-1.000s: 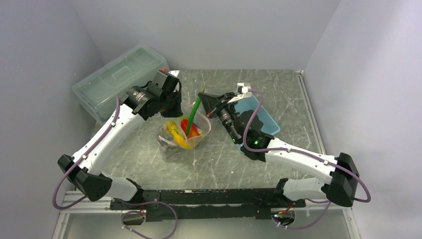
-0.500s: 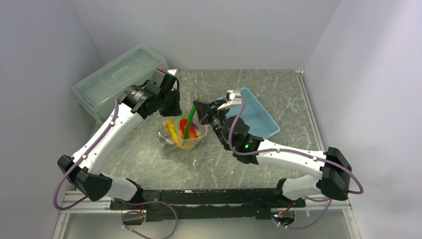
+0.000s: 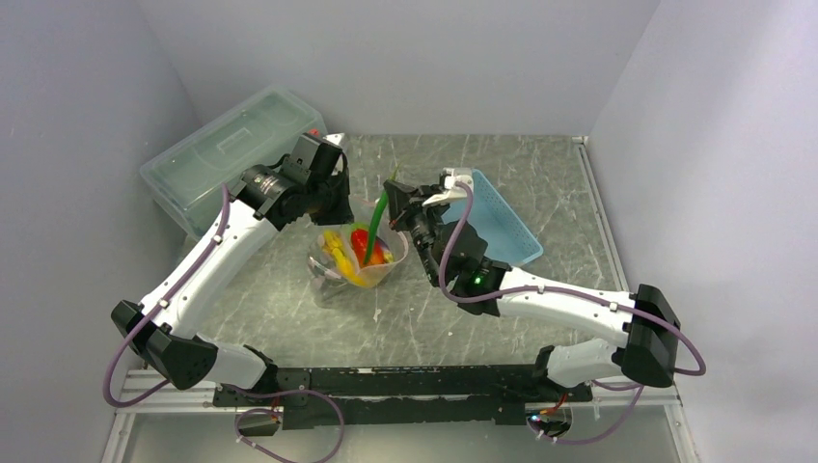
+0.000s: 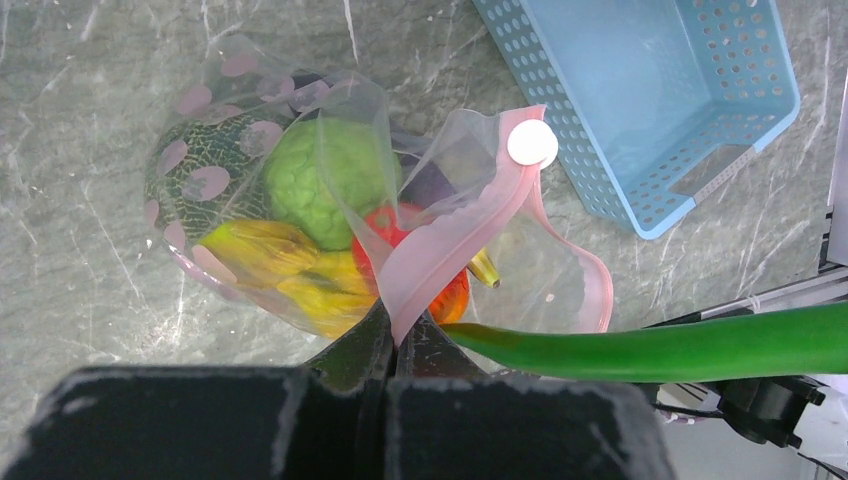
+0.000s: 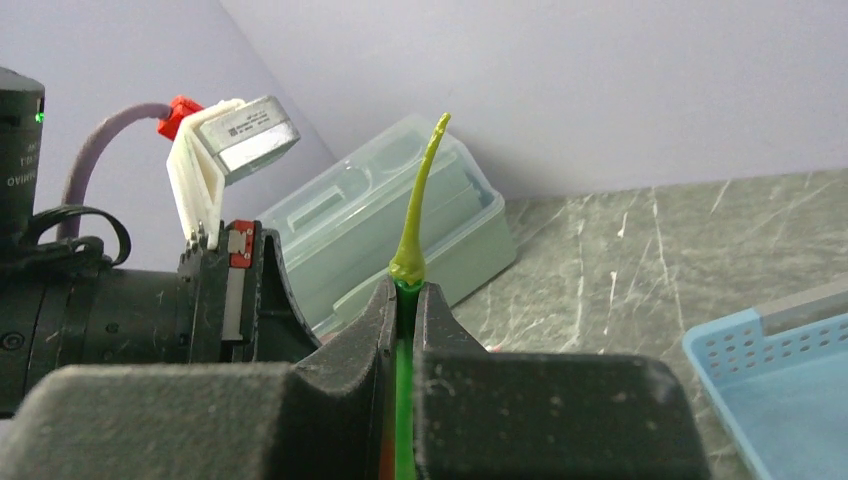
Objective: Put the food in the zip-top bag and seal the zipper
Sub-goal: Place the fake vegetable in the zipper food storage bag.
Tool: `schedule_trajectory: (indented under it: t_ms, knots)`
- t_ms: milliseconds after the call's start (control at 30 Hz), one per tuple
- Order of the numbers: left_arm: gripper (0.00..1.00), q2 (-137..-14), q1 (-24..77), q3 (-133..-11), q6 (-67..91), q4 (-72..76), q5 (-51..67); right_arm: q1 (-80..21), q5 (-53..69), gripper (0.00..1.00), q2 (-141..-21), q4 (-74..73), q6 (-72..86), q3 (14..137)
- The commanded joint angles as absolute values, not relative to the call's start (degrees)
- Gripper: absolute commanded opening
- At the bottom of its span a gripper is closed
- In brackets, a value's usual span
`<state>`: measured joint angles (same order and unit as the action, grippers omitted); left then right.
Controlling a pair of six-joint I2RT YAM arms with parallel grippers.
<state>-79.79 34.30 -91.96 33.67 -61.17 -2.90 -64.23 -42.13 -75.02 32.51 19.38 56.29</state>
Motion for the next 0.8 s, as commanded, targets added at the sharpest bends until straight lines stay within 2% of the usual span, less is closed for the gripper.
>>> schedule_trajectory:
  t_ms: [0,767]
  knots:
    - [0.00,-78.40,34.04,-93.16,33.88,-58.53,-2.15,-64.51,-44.58,0.00,-74.33,37.45,14.02,59.34]
    - [0.00,-78.53,33.84,-93.03,33.74,-58.37,-1.61,-64.51,-41.97,0.00,-78.85,34.32,26.87,61.28]
